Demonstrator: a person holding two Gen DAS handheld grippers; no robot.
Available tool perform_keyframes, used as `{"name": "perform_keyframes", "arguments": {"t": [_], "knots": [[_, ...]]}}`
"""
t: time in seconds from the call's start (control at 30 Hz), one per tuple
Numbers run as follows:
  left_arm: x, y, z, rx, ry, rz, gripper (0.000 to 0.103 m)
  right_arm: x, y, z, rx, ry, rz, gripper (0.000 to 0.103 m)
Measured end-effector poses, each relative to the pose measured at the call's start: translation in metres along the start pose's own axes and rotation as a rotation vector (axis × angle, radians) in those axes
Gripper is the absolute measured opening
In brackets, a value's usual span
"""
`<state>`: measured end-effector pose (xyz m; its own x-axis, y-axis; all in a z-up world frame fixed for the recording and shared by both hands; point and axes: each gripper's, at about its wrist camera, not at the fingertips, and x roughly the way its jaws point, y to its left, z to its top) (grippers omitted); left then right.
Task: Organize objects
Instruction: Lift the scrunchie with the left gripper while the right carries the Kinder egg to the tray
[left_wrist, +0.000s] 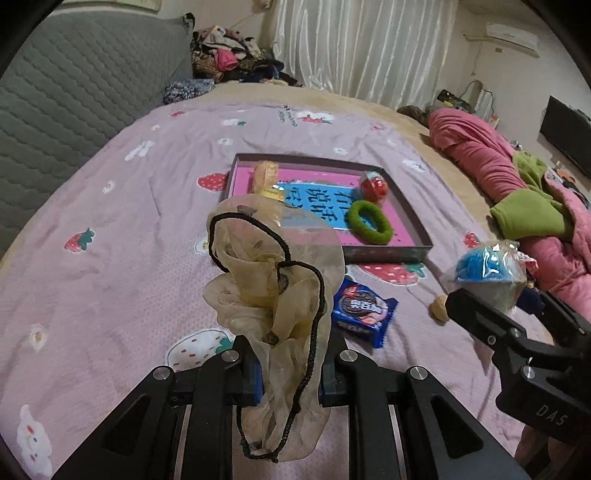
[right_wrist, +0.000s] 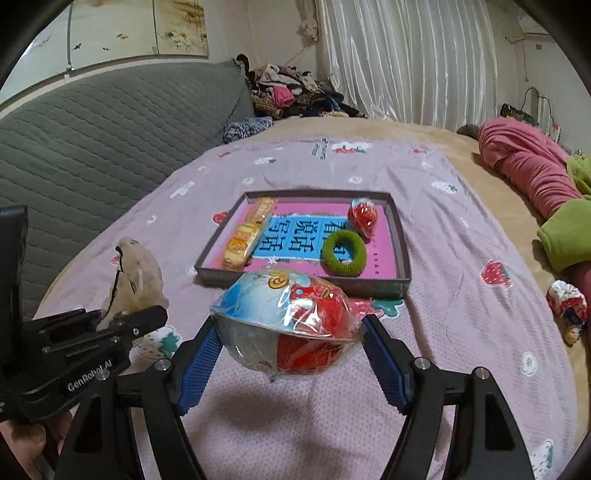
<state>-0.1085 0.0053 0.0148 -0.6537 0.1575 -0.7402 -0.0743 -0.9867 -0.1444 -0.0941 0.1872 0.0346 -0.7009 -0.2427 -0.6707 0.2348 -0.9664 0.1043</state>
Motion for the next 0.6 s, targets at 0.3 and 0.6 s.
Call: {"name": "perform_keyframes", "arguments": {"t": [0.3, 0.6], "knots": [[-0.039, -0.013, 0.005, 0.013, -0.042, -0.010, 0.019, -0.040, 0.007, 0.009, -0.022, -0.043, -0.001, 0.076], [-0.063, -0.025, 0.025, 0.036, -0.075, -0.007, 0.019, -0.066, 0.008, 0.027, -0.030, -0.080, -0.010, 0.076]]}}
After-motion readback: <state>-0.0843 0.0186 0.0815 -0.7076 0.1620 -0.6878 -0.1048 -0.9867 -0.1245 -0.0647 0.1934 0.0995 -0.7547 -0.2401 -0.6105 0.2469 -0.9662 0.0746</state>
